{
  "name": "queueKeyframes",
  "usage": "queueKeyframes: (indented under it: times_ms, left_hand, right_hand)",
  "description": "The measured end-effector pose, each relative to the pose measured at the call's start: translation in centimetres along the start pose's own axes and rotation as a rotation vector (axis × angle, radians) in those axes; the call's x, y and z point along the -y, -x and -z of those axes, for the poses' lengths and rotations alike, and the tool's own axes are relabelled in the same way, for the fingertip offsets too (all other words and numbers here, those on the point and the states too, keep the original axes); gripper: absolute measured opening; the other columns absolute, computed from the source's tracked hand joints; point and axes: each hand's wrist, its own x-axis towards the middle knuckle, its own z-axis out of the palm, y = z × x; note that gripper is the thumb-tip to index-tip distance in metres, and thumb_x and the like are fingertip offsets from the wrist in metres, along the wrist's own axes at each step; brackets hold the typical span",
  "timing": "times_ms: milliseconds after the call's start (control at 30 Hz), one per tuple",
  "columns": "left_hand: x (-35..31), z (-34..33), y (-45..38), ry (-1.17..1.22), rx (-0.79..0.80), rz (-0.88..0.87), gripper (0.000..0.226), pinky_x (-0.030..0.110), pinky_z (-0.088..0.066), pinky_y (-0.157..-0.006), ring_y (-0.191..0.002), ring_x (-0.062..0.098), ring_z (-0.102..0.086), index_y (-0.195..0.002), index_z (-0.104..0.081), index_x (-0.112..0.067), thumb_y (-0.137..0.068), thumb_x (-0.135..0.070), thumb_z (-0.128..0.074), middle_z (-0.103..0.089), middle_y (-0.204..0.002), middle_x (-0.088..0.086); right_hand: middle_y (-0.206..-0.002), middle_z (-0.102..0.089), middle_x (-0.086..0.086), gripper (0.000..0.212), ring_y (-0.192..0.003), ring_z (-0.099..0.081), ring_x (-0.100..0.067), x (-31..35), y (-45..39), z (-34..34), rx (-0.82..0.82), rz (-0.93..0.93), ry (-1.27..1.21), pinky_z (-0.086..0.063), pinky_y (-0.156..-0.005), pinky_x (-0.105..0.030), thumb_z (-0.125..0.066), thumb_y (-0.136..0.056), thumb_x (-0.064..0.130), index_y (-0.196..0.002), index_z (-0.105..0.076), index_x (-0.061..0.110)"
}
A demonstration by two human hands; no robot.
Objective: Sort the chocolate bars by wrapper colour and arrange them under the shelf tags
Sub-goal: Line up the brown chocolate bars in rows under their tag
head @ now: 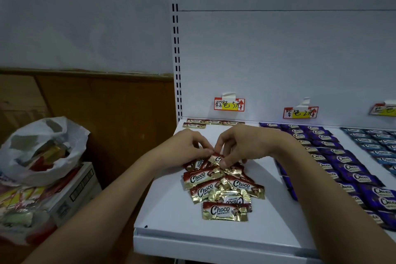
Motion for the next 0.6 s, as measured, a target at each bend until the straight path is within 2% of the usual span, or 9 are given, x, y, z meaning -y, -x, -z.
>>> queueKeyframes:
  times_ms: [67, 200, 267, 333, 400, 500, 567, 600]
  left_hand:
    - [0.0, -0.2, 0.1, 0.121, 0.001, 0.030, 0.008, 0.015, -0.053, -0.060, -0.080, 0.005, -0.068, -0.088, -0.075, -0.027, -0.088, -0.030, -0.067, -0.070, -0.085, -0.008]
    - [-0.2, -0.4, 0.2, 0.359, -0.080, 0.038, 0.008, 0.008, -0.048, -0.058, -0.074, 0.001, -0.067, -0.085, -0.074, -0.013, -0.089, -0.016, -0.067, -0.070, -0.080, -0.004]
    - [-0.5, -0.3, 0.1, 0.469, -0.139, 0.059, 0.009, 0.011, -0.049, -0.059, -0.073, 0.002, -0.066, -0.086, -0.072, -0.009, -0.090, -0.012, -0.064, -0.070, -0.080, -0.003]
    - [-0.8, 0.1, -0.2, 0.438, -0.208, 0.109, 0.011, 0.023, -0.051, -0.061, -0.081, 0.016, -0.065, -0.092, -0.068, -0.011, -0.093, -0.020, -0.061, -0.071, -0.089, -0.001]
    - [-1.1, 0.6, -0.6, 0.427, -0.199, 0.173, 0.015, 0.032, -0.049, -0.057, -0.070, 0.030, -0.062, -0.100, -0.062, -0.012, -0.097, -0.026, -0.057, -0.074, -0.093, 0.004]
    - [-1.4, 0.8, -1.3, 0.497, -0.191, 0.240, 0.013, 0.027, -0.048, -0.042, -0.044, 0.019, -0.051, -0.103, -0.057, -0.012, -0.099, -0.023, -0.053, -0.072, -0.076, 0.008]
    - [-1.4, 1.0, -1.7, 0.524, -0.235, 0.288, 0.010, 0.025, -0.051, -0.044, -0.041, 0.014, -0.055, -0.103, -0.058, -0.013, -0.097, -0.021, -0.056, -0.063, -0.067, 0.008]
    - [-1.3, 1.1, -1.9, 0.559, -0.243, 0.305, 0.010, 0.025, -0.053, -0.046, -0.045, 0.014, -0.060, -0.104, -0.058, -0.012, -0.097, -0.020, -0.057, -0.066, -0.069, 0.009]
  right_hand:
    - [-0.086, -0.073, 0.007, 0.028, -0.084, -0.069, -0.012, -0.4, 0.0, 0.2, -0.043, 0.006, -0.046, -0.056, -0.079, -0.032, -0.082, -0.075, 0.028, -0.100, -0.069, 0.026]
    - [-0.087, -0.073, -0.003, 0.016, -0.072, -0.071, -0.011, -1.7, 0.3, 0.9, -0.202, 0.002, -0.287, -0.055, -0.064, -0.022, -0.079, -0.079, 0.015, -0.093, -0.072, 0.016]
    - [-0.086, -0.074, -0.004, 0.014, -0.071, -0.071, -0.012, -2.1, 0.3, 1.2, -0.248, -0.028, -0.361, -0.056, -0.060, -0.023, -0.077, -0.081, 0.015, -0.095, -0.072, 0.016]
    - [-0.083, -0.075, -0.002, 0.015, -0.070, -0.071, -0.012, -2.5, 0.2, 1.3, -0.257, -0.065, -0.393, -0.055, -0.057, -0.024, -0.075, -0.083, 0.018, -0.098, -0.071, 0.019]
    - [-0.082, -0.075, -0.002, 0.014, -0.070, -0.070, -0.012, -2.7, 0.2, 1.3, -0.279, -0.094, -0.428, -0.055, -0.056, -0.025, -0.074, -0.084, 0.017, -0.098, -0.071, 0.021]
    - [-0.089, -0.074, -0.008, 0.019, -0.077, -0.070, -0.018, -2.8, 0.0, 1.3, -0.311, -0.125, -0.509, -0.058, -0.060, -0.027, -0.069, -0.088, 0.006, -0.103, -0.068, 0.017]
    - [-0.096, -0.071, -0.011, 0.026, -0.083, -0.068, -0.020, -2.9, -0.2, 1.2, -0.313, -0.163, -0.542, -0.059, -0.059, -0.027, -0.064, -0.089, -0.003, -0.109, -0.066, 0.014]
    - [-0.099, -0.069, -0.012, 0.027, -0.085, -0.067, -0.021, -3.0, -0.3, 1.1, -0.316, -0.184, -0.544, -0.058, -0.057, -0.027, -0.062, -0.089, -0.005, -0.109, -0.066, 0.012]
